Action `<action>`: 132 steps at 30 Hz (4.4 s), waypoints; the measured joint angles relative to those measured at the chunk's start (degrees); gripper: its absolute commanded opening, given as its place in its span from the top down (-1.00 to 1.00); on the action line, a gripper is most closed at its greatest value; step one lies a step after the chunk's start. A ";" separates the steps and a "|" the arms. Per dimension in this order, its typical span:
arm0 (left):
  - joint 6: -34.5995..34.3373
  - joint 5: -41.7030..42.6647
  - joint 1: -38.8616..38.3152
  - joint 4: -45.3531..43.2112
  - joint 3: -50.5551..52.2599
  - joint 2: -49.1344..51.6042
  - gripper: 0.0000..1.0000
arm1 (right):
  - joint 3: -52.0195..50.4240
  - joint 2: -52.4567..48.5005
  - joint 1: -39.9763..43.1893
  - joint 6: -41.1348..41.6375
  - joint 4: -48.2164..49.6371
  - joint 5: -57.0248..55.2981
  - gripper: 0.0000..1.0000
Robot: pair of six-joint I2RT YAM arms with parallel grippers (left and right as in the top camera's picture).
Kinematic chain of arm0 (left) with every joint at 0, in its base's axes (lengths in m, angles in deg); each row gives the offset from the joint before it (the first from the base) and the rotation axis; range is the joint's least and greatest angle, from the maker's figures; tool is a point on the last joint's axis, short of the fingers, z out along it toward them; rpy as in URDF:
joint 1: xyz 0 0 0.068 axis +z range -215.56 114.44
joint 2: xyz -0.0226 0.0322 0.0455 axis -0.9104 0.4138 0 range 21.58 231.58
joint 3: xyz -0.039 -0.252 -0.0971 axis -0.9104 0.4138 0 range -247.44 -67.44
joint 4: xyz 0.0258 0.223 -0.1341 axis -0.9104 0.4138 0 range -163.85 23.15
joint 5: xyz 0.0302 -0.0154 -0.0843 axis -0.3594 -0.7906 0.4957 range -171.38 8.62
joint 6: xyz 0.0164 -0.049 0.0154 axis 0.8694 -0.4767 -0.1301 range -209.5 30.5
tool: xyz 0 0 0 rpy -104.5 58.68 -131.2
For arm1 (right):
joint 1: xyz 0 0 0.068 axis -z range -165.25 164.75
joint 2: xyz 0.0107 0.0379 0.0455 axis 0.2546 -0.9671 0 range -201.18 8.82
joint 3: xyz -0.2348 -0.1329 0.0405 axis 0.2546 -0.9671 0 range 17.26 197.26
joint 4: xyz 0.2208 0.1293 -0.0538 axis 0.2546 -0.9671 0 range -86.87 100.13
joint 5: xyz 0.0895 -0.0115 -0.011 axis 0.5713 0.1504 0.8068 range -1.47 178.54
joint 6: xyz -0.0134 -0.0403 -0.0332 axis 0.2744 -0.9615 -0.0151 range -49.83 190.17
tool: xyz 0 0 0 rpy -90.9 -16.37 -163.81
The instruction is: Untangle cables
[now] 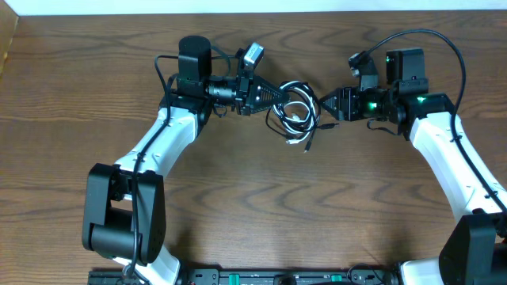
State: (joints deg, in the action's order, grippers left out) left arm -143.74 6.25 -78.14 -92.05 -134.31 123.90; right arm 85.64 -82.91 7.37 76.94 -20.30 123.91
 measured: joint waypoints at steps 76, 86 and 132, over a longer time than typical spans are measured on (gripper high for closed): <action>-2.73 0.35 -4.00 -0.07 0.00 0.00 0.85 | -0.68 14.08 -4.70 12.20 13.31 1.60 0.98; -7.98 0.35 -4.20 -0.11 0.00 0.00 0.85 | -0.68 12.70 -4.74 21.03 17.90 -5.92 0.98; -37.24 -1.70 -2.91 -28.65 0.04 0.00 0.85 | -0.68 2.78 -14.91 44.41 19.65 -10.95 0.98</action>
State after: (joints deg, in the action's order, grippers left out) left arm -180.98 4.55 -81.04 -120.70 -134.27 123.90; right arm 84.96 -80.13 -7.53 121.35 -0.65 112.96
